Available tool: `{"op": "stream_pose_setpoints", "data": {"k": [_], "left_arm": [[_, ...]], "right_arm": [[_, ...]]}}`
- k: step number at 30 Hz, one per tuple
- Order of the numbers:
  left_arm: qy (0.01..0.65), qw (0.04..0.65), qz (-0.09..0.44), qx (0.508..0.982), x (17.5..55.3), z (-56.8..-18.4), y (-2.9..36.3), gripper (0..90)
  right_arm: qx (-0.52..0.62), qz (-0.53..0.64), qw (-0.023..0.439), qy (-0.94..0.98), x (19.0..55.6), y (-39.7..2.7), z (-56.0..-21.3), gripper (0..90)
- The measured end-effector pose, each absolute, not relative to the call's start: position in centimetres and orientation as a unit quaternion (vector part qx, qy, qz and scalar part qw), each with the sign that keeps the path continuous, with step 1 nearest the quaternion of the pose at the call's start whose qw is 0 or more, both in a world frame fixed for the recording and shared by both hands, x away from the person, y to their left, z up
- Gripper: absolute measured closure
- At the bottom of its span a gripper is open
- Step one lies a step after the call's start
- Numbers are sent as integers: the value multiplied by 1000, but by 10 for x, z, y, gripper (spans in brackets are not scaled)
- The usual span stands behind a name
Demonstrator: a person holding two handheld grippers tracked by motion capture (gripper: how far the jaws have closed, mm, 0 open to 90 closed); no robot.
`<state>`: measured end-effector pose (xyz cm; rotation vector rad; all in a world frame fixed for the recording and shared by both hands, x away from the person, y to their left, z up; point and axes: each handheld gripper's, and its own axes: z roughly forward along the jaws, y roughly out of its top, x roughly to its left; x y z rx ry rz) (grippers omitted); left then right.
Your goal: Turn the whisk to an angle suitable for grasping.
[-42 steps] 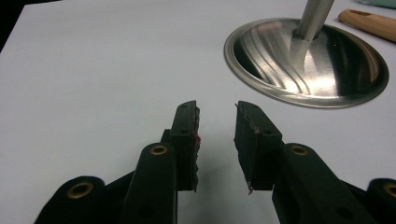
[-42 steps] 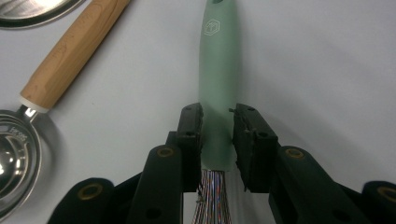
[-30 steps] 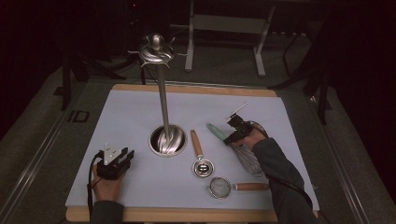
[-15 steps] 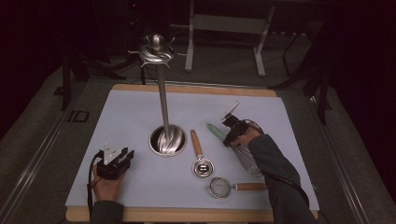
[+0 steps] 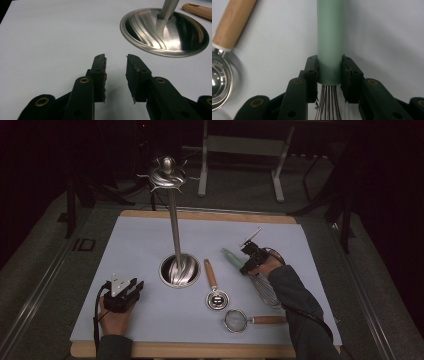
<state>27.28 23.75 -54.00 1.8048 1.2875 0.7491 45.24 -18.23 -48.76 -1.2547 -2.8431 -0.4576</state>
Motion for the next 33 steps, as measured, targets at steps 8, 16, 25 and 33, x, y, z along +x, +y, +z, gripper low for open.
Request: {"op": "stream_pose_setpoints", "data": {"k": [8, 16, 25, 33], "left_arm": [[507, 389, 295, 710, 273, -540, 237, 682], [507, 389, 296, 710, 273, -540, 237, 682], [506, 388, 297, 711, 273, -540, 237, 681], [506, 388, 296, 711, 273, -540, 237, 679]], "right_arm": [[-389, -181, -18, -903, 447, -180, -471, 694], [-377, -223, -33, -898, 440, -180, -457, 694], [-362, -284, -47, -887, 427, -181, -439, 695], [-346, -317, -60, -881, 420, -181, -428, 695]]}}
